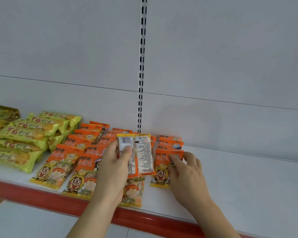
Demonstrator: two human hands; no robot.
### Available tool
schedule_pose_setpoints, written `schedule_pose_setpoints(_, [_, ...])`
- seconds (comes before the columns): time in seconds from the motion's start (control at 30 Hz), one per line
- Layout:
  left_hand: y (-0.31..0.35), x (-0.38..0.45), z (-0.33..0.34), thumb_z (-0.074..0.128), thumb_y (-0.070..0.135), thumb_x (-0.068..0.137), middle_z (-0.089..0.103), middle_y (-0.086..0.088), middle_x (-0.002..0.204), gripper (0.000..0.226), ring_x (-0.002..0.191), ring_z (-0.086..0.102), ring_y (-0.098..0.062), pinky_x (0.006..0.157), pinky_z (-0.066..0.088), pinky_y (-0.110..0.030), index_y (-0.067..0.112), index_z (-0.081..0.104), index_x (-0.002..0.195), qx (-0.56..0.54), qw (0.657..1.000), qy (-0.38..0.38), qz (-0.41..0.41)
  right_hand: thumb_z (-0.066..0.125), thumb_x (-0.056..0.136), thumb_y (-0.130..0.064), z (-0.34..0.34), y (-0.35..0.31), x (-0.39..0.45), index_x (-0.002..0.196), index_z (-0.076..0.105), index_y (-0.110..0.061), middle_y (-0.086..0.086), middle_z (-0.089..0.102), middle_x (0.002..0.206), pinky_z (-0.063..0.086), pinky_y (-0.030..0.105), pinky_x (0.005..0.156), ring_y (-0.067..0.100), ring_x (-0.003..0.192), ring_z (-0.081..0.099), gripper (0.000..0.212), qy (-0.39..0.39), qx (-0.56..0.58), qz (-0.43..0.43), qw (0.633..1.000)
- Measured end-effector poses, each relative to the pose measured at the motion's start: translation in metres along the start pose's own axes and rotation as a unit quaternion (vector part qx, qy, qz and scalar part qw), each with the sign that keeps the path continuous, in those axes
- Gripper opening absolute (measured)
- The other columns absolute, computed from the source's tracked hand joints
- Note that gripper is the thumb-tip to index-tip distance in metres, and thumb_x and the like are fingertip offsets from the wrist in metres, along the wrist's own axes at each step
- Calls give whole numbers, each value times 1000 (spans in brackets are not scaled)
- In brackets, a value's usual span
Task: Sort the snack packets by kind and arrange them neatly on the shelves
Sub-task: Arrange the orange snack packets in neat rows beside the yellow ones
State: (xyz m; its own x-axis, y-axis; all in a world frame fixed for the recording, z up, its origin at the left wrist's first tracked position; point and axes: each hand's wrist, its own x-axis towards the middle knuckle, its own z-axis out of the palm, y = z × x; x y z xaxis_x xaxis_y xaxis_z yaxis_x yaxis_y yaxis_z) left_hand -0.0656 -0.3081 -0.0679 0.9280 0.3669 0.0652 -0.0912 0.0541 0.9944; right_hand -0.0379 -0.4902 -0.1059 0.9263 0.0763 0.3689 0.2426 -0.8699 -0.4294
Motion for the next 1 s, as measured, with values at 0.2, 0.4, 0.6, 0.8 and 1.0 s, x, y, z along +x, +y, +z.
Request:
schedule_pose_setpoints(0.2, [-1, 0, -8, 56, 27, 106, 76, 4, 110, 13, 108, 72, -20, 100, 54, -56, 26, 66, 115, 13, 999, -45, -3, 38, 106, -33, -13, -10, -6, 147, 39, -39, 1, 16, 160, 34, 38, 112, 29, 142, 24, 42, -99, -57, 53, 992])
schedule_pose_setpoints(0.4, [-1, -4, -5, 58, 34, 105, 62, 14, 139, 42, 131, 56, -9, 114, 42, -44, 30, 52, 146, -10, 995, -98, 11, 52, 102, -29, -20, -16, -19, 138, 57, -28, -4, 47, 144, 38, 31, 107, 19, 132, 45, 37, 82, 86, 72, 990])
schedule_pose_setpoints(0.6, [-4, -19, 9, 61, 28, 104, 62, 37, 96, 28, 101, 57, 18, 88, 42, -16, 47, 56, 124, -9, 988, -151, 39, 65, 93, -39, -36, -51, -41, 78, 71, -30, -19, 70, 80, 48, 18, 69, -2, 78, 65, 19, 39, 267, 98, 958])
schedule_pose_setpoints(0.8, [3, -36, 14, 67, 66, 78, 69, 13, 101, 50, 93, 68, 0, 75, 51, -18, 34, 56, 114, 31, 983, -143, 114, 79, 85, -22, -38, -56, -52, 83, 67, -29, -20, 65, 93, 44, 11, 71, 5, 86, 62, 14, 281, 167, -2, 945])
schedule_pose_setpoints(1.0, [7, -38, 21, 60, 50, 97, 79, 6, 96, 23, 91, 76, -16, 80, 64, -50, 32, 73, 101, -7, 989, -121, 80, 63, 92, -30, -29, -46, -57, 106, 76, -31, -17, 61, 126, 46, 16, 88, 10, 117, 58, 19, 236, 200, -103, 945])
